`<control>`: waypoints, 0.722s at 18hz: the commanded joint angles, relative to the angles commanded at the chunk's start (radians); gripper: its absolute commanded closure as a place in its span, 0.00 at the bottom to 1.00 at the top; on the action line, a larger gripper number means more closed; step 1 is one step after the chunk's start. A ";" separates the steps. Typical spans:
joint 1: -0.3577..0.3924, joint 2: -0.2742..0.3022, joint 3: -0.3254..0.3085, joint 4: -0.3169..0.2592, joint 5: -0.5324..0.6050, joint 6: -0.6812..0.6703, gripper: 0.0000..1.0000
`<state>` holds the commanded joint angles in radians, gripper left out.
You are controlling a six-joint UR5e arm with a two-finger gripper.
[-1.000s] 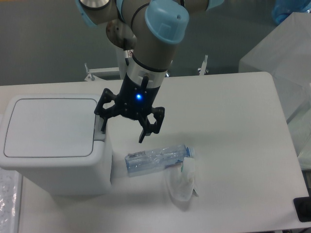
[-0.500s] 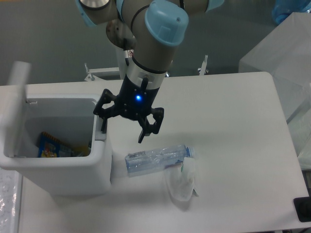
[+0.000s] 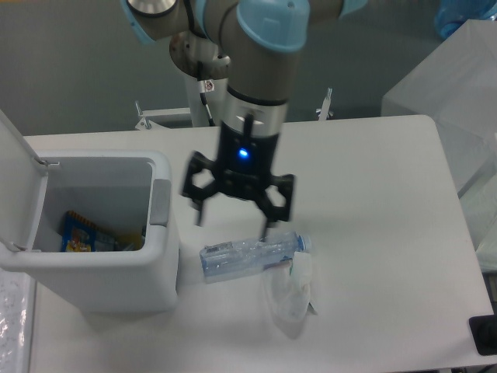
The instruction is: Open the trash can
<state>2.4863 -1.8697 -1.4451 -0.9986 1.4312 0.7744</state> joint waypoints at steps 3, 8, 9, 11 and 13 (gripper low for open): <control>0.066 -0.031 0.023 0.000 -0.006 0.070 0.00; 0.175 -0.085 0.014 -0.031 -0.006 0.314 0.00; 0.196 -0.097 0.014 -0.053 -0.005 0.369 0.00; 0.206 -0.123 0.017 -0.074 0.005 0.443 0.00; 0.221 -0.123 0.023 -0.080 0.005 0.479 0.00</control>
<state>2.7074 -1.9927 -1.4220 -1.0783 1.4358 1.2531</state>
